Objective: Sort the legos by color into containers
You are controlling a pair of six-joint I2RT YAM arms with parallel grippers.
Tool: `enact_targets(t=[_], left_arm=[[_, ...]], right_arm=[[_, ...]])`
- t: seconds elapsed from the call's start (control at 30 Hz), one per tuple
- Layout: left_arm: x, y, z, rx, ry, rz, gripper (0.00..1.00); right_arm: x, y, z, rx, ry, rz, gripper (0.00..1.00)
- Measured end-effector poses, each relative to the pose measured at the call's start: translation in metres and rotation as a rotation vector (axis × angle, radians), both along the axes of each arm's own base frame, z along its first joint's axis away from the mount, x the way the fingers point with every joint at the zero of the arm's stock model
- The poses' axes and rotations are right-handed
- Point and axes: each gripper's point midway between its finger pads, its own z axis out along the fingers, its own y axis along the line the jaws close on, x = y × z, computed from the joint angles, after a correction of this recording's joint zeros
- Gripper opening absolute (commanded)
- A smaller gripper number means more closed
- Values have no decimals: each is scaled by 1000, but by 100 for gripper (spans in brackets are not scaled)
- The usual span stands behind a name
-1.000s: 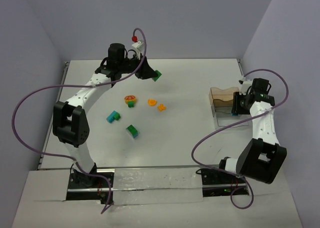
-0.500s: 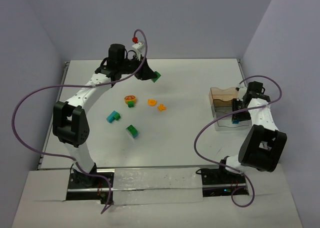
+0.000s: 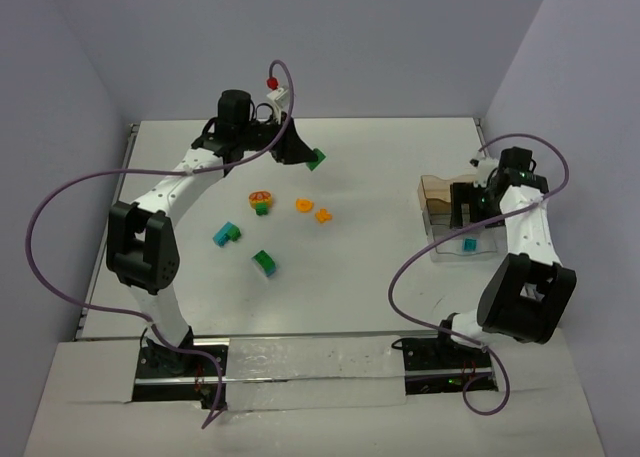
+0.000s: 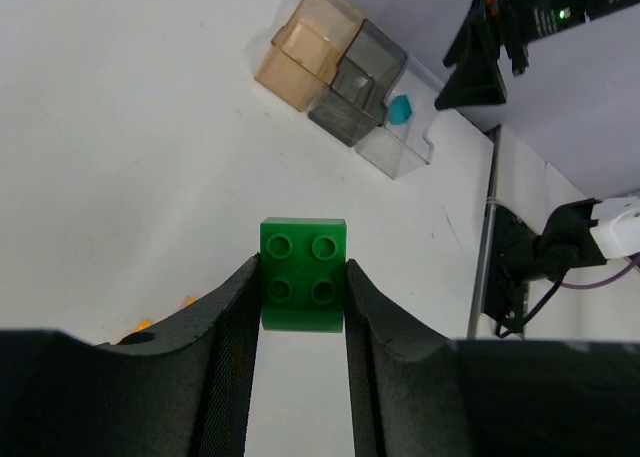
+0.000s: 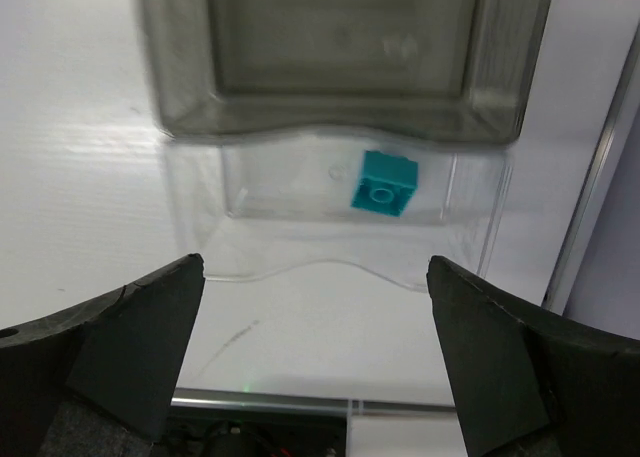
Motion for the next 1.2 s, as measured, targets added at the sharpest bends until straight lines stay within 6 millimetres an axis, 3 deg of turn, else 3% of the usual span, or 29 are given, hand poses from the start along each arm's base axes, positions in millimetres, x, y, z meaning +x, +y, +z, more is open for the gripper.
enact_targets(t=[0.13, 0.27, 0.43, 0.57, 0.67, 0.83, 1.2], left_arm=[[-14, -4, -2, -47, 44, -58, 0], [-34, -6, 1, -125, 94, -128, 0], [-58, -8, 18, -256, 162, -231, 0], [-81, -6, 44, -346, 217, -342, 0], [-94, -5, 47, -360, 347, -395, 0], [-101, -5, 33, -342, 486, -420, 0], [-107, -4, 31, -346, 341, -449, 0]], right_arm=[[42, 40, 54, 54, -167, 145, 100], [68, 115, 97, 221, -319, 324, 100], [71, 204, 130, 425, -383, 533, 99], [63, 259, 142, 555, -379, 674, 96], [55, 279, 147, 640, -353, 727, 95], [43, 299, 163, 743, -337, 794, 95], [9, 328, 177, 908, -238, 875, 94]])
